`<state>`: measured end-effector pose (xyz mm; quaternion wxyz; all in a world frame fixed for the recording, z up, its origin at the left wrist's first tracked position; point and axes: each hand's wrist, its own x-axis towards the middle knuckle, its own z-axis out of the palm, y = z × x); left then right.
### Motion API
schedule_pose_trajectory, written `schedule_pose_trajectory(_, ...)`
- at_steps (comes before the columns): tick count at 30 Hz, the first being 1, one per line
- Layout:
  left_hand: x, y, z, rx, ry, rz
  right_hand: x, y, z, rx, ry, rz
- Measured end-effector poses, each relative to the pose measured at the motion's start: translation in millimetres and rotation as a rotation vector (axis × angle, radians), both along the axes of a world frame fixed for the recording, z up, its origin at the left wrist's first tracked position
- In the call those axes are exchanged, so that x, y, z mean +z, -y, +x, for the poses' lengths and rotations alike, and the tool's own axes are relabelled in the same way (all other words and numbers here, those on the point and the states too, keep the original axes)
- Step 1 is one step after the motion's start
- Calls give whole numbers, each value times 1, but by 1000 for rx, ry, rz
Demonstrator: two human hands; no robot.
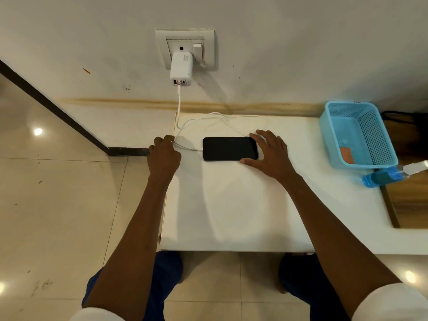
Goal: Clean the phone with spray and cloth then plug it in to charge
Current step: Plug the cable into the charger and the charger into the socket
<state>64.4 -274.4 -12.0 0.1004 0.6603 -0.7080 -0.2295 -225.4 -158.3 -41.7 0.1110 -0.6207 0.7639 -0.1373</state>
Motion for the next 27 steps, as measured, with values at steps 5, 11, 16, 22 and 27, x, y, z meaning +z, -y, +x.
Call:
schedule_pose_trajectory(5, 0, 2, 2, 8, -24, 48, -1, 3, 4, -5, -7, 0)
schedule_pose_trajectory(11, 1, 2, 3, -13, -55, 97, -4, 3, 2, -1, 5, -18)
schedule_pose_trajectory(16, 4, 1, 3, 0, -51, 112, -2, 1, 3, -4, 49, -16)
schedule_pose_trajectory(22, 16, -36, -33, -160, 86, -259, 5, -14, 2, -185, 386, -169)
schedule_pose_trajectory(27, 14, -63, -73, -375, -75, -281, 26, -31, -7, -334, 522, -157)
